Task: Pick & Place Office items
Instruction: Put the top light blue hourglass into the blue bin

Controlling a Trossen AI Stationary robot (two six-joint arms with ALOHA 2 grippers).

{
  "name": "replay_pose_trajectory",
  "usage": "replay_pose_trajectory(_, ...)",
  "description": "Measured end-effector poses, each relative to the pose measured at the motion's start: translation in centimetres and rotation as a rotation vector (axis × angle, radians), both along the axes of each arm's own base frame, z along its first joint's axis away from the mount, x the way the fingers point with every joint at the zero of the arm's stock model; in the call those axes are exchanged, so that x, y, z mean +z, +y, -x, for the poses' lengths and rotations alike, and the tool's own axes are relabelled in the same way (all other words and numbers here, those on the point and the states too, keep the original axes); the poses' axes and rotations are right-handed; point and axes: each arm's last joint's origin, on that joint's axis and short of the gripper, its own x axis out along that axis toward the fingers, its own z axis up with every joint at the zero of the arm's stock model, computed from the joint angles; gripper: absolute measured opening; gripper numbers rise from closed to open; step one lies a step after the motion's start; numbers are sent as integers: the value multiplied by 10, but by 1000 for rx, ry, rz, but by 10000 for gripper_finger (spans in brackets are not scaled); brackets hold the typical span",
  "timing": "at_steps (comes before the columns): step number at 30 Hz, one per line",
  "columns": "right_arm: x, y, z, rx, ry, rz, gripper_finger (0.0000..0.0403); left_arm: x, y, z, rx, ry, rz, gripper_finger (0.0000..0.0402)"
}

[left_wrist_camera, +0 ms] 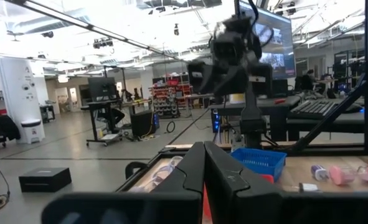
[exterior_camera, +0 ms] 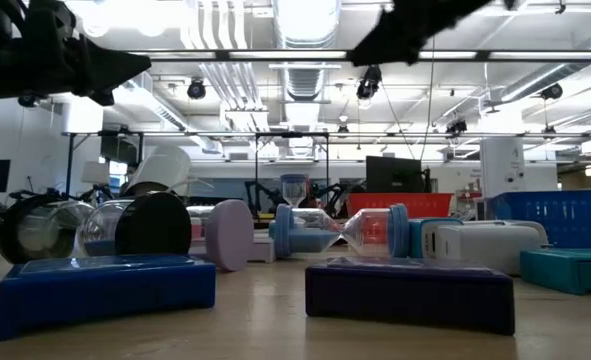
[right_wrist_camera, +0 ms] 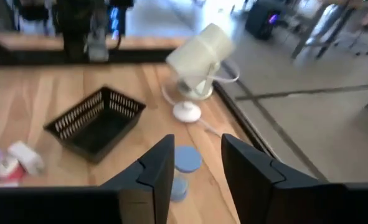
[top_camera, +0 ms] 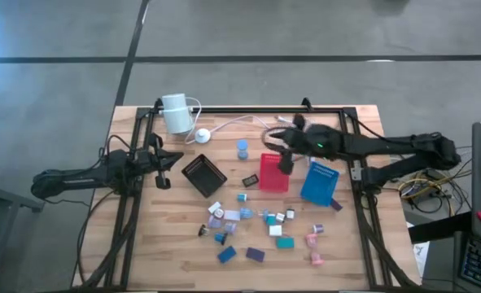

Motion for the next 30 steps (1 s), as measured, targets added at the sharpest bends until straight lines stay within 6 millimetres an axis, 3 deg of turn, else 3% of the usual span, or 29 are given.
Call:
replay_pose_trajectory(8, 8, -56, -54, 156, 280, -96, 138, -1, 0, 0, 0, 8, 1, 9)
replay_pose_trajectory(13, 3, -79, -83, 164, 415, -95, 172, -2, 0, 0, 1, 18, -1, 9)
replay_pose_trajectory(23, -15, -102, -133, 233, 594, -160, 285, -5, 0, -1, 9, 57, 2, 9)
replay_pose_trajectory(30, -42, -110, -158, 301, 695, -247, 339, -6, 0, -1, 9, 63, 2, 9)
